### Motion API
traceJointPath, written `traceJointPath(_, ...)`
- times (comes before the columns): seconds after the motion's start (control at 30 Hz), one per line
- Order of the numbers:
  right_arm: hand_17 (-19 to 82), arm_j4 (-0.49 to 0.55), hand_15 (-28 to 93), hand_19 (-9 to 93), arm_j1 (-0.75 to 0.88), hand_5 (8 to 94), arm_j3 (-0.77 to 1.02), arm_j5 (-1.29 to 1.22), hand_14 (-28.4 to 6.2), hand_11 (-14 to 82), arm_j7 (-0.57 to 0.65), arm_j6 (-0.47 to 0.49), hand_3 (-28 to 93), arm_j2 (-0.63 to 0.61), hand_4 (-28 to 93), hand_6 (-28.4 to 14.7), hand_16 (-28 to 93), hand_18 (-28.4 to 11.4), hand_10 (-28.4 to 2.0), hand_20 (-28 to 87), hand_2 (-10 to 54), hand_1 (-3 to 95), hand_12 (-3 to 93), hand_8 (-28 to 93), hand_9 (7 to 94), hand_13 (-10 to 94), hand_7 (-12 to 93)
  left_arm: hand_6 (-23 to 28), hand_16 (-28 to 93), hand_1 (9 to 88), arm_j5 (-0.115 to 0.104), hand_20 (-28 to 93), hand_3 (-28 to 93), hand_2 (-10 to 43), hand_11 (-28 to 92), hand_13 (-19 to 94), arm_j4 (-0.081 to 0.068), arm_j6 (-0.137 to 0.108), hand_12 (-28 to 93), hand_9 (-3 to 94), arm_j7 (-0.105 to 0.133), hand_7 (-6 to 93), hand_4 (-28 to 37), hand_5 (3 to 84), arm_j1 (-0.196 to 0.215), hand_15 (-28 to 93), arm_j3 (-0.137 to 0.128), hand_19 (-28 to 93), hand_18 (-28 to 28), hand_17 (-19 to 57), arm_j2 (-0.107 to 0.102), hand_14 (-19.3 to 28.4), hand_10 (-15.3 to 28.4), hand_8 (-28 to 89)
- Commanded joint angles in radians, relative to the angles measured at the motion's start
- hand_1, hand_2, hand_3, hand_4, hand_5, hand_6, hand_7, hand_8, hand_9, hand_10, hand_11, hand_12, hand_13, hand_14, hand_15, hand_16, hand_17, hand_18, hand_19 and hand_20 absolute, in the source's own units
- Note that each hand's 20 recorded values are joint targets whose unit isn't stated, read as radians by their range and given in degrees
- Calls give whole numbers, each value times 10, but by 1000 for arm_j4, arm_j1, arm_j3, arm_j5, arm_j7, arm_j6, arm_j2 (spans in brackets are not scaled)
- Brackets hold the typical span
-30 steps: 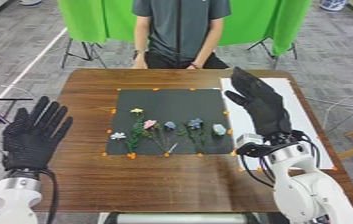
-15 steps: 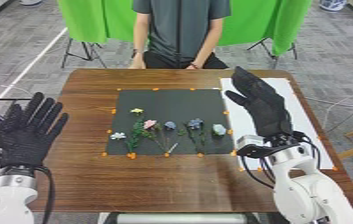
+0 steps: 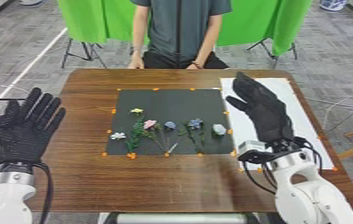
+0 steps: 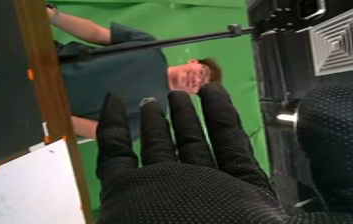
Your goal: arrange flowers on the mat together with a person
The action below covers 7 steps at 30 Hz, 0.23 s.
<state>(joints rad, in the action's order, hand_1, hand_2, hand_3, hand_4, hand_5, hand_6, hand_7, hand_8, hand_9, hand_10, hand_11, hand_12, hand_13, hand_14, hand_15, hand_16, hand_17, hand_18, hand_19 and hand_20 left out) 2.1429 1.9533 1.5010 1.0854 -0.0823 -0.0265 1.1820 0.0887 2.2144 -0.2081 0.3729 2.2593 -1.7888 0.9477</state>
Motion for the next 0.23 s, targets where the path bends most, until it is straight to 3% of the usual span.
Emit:
traceJointPath(0.03, 54, 6, 95, 346, 19, 342, 4, -7, -88, 63, -3, -4, 823, 8, -273, -57, 7, -145, -131, 70, 118, 146, 70, -115, 302, 215, 113, 72, -45, 312, 6, 122, 696, 160, 131, 325, 2, 10, 88, 418, 1, 77, -283, 458, 31, 178, -23, 245, 101, -4, 4, 116, 134, -86)
traceJointPath(0.23, 56, 3, 96, 347, 7, 345, 1, -31, -88, 65, -5, -1, 823, 1, -272, -58, 14, -147, -131, 71, 118, 146, 71, -115, 305, 224, 114, 74, -46, 313, 5, 127, 696, 159, 139, 326, 6, 15, 93, 425, 9, 81, -283, 461, 31, 180, -27, 252, 107, -8, -3, 117, 136, -85)
